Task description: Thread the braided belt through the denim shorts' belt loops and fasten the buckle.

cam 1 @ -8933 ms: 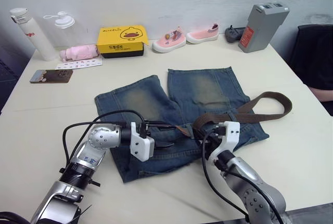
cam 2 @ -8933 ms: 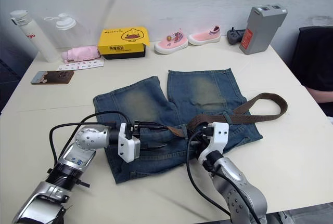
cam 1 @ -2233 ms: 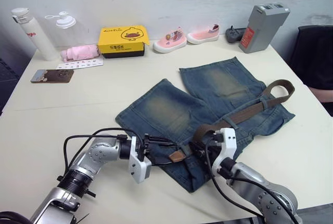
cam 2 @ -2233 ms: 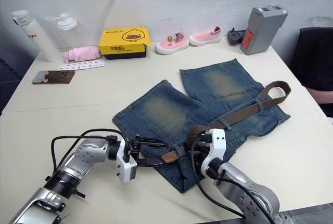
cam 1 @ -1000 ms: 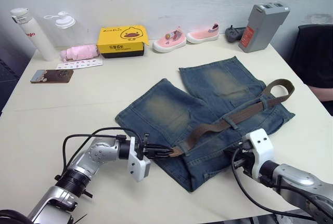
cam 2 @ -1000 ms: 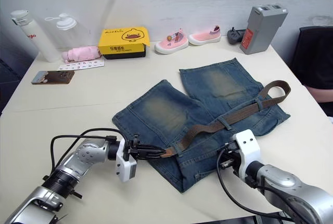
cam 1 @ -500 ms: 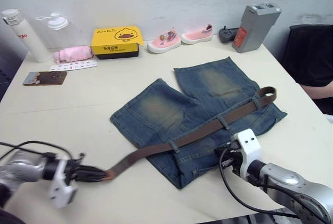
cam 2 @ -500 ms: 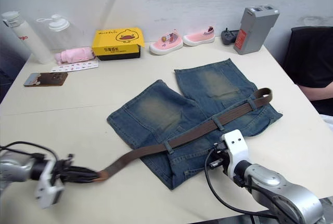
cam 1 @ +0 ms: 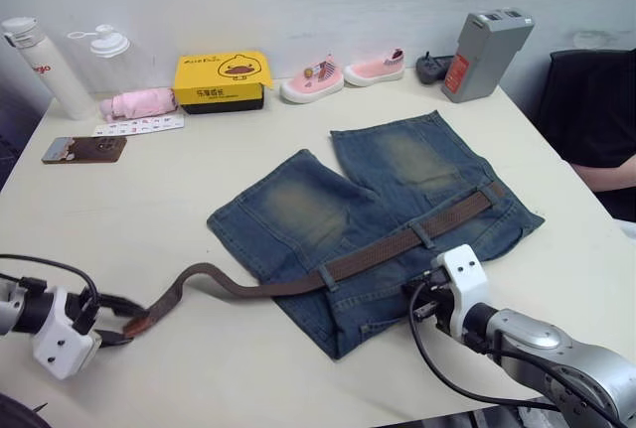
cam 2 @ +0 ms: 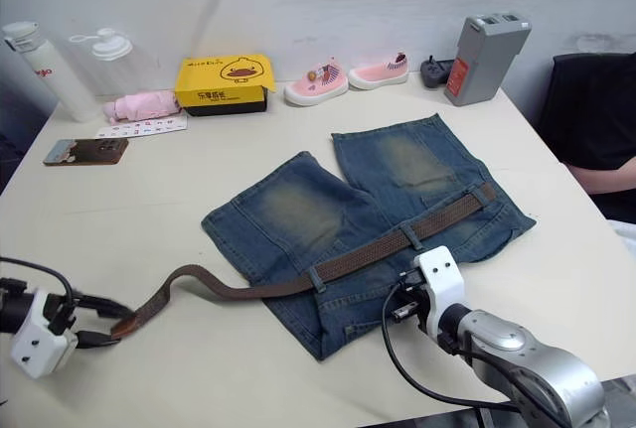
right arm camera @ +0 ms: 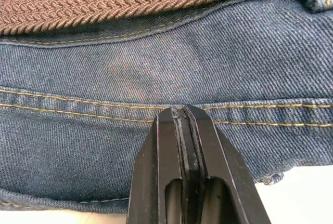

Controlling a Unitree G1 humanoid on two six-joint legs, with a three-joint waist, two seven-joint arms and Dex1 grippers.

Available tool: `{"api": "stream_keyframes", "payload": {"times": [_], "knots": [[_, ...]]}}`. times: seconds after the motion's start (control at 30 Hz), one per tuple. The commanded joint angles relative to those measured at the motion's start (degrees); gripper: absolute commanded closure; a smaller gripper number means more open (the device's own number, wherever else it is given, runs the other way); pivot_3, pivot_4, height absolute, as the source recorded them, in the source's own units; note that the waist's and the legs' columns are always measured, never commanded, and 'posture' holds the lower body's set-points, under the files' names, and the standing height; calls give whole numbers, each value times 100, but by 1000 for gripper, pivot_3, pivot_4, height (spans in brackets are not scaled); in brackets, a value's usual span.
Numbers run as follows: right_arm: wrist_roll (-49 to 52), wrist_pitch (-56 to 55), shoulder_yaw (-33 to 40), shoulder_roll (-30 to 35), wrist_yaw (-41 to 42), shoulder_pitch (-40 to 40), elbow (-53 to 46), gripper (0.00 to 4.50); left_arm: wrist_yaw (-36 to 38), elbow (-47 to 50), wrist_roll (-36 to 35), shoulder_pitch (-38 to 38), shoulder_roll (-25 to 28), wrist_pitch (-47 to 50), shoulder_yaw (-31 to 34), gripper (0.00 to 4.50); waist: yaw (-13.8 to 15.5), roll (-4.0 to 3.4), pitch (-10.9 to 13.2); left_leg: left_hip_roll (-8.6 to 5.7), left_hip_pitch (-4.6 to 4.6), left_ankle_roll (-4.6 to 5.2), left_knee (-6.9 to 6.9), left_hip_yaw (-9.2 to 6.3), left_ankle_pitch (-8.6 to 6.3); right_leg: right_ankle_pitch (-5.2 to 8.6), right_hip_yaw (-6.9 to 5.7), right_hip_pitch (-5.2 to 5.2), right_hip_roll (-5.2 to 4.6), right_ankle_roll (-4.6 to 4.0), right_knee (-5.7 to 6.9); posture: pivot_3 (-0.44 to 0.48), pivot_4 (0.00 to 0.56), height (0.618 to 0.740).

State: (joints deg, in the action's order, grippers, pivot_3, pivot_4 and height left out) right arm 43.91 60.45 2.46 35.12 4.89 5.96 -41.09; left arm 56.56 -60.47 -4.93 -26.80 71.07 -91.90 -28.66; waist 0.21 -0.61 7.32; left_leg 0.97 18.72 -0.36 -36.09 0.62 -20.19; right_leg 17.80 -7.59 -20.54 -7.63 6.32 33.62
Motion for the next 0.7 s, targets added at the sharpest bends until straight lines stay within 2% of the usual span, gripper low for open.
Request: {"api": "stream_keyframes", "payload": {"times": [0.03, 0.13, 0.23, 0.3, 0.43, 0.6, 0.67, 0.7], "knots": [[-37, 200, -179, -79, 114, 19, 66, 4500, -183, 593, -603, -273, 78, -60, -450, 114, -6, 8, 0, 0, 0, 0, 0, -5, 0, 0, 3, 1, -4, 0, 0, 0, 150, 712], [-64, 266, -152, -118, 145, -22, 77, 4500, -232, 1894, -1351, -214, 494, 110, -1108, 43, -38, 7, 4, 0, -9, -3, 3, -14, -3, 0, 11, 3, -7, 1, -3, 0, 150, 712], [-90, 309, -142, -155, 170, -28, 53, 4500, 5, 3365, -2313, 61, 864, 821, -1358, 43, -55, 10, 6, 5, -20, -24, 5, -20, 0, 0, 10, 10, -5, 1, -5, 0, 150, 712], [-82, 284, -106, -152, 227, -14, -16, 4500, 222, 4070, -2731, 353, 1066, 1217, -1332, 43, -61, 3, 11, 11, -23, -17, 7, -20, -6, 0, 17, 24, -6, 0, -9, 0, 150, 712], [196, 162, 327, -11, 603, -13, -228, 4500, 546, 5592, -3568, 988, 1422, 2794, -938, 43, -43, -21, 34, -2, -37, 4, 6, -23, -26, 1, 33, 27, 4, 2, -15, 0, 150, 712], [552, -277, 1035, 277, 1349, 80, -509, 4500, -66, 6814, -4047, 1361, 1085, 5180, -310, 43, 90, -29, 69, -10, -38, 4, -6, -27, -25, -2, 36, 22, 11, 5, -18, 0, 150, 712], [739, -404, 1450, 408, 1624, 152, -500, 4500, -358, 7147, -3963, 1410, 656, 5894, -89, 43, 122, -32, 75, -19, -29, 5, -3, -25, -26, -4, 48, 29, 13, 9, -20, 0, 150, 712], [771, -465, 1612, 500, 1759, 188, -486, 4179, -498, 7302, -3906, 1412, 423, 6170, 10, 7, 135, -38, 78, -22, -32, 5, -2, -24, -26, -4, 49, 35, 13, 10, -25, 0, 150, 712]]}}
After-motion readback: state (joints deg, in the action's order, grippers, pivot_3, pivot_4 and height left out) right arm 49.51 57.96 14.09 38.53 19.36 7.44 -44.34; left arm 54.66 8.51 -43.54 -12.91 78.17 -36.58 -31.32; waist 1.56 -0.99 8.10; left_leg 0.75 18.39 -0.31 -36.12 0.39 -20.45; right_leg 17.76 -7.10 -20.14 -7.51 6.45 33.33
